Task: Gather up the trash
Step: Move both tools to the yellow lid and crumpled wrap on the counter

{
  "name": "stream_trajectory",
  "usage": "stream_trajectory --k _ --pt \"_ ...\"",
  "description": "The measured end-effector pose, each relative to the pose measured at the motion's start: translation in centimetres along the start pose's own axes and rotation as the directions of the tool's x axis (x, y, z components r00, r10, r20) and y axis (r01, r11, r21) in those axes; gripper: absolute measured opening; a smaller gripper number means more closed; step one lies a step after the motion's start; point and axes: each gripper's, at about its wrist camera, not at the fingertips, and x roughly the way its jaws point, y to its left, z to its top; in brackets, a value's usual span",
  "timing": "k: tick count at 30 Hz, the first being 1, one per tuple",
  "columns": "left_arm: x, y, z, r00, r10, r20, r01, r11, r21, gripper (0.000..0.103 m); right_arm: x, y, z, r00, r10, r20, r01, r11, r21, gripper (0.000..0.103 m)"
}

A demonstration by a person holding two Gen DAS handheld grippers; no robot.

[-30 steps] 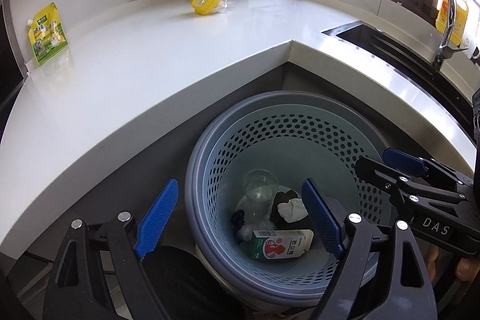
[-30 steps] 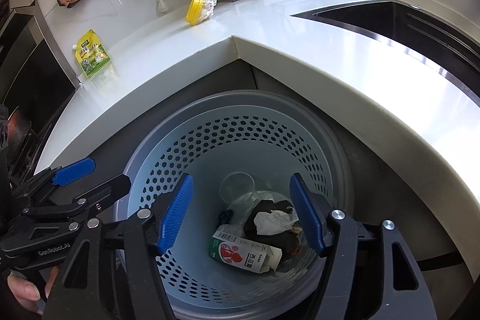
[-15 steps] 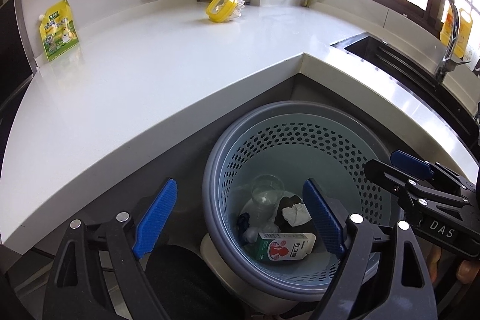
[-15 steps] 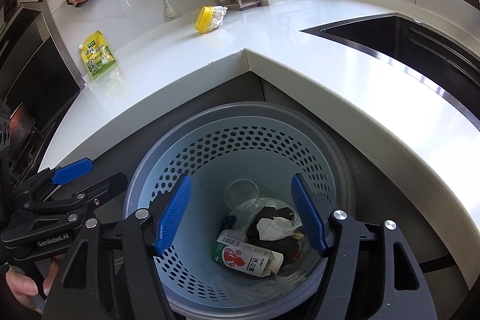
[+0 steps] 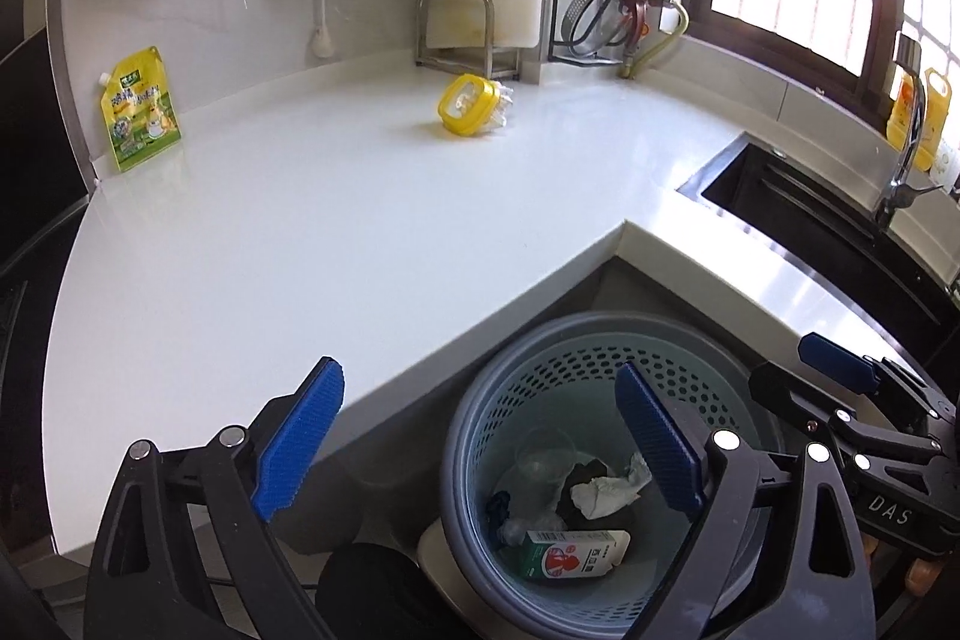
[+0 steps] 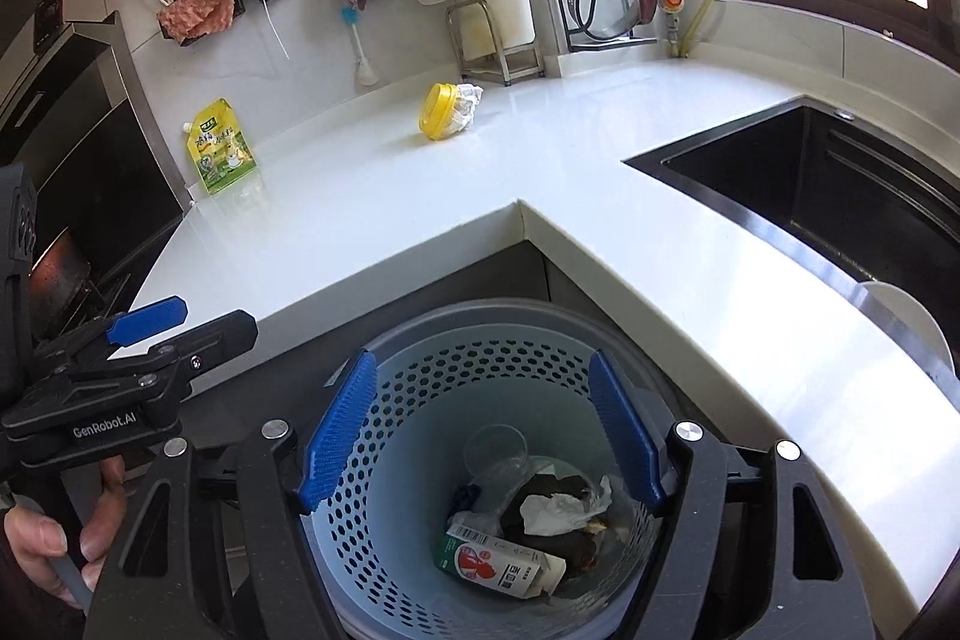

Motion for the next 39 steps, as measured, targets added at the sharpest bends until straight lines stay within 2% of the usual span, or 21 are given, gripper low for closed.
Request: stream_trajectory --k 12,18,25,31,39 --pt "0.8 2.1 5.6 0.993 0.045 0.11 -0.045 0.999 -0.01 0.096 1.8 0.8 4.9 0.998 0.002 0.062 0.001 0.999 -0.045 0.074" --pt "2.2 4.0 8.1 0.989 0.074 0.128 -0.071 0.997 -0.026 0.097 4.5 0.6 7.9 0.998 0.014 0.056 -0.011 0.999 -0.052 0.074" --pt "5.6 6.2 10.9 0.988 0.11 0.111 -0.106 0.993 -0.044 0.097 8.9 0.2 12.1 0.999 0.015 0.046 -0.013 0.999 -0.049 0.074" --pt "9.2 6.7 13.3 0.989 0.098 0.11 -0.094 0.995 -0.044 0.097 12.7 -0.2 15.7 1.0 0.024 0.019 -0.023 0.998 -0.061 0.074" --pt "15.7 5.5 16.2 0.998 0.023 0.053 -0.024 1.0 0.019 0.097 15.8 -2.6 18.2 0.999 0.031 -0.028 -0.033 0.997 -0.064 0.074"
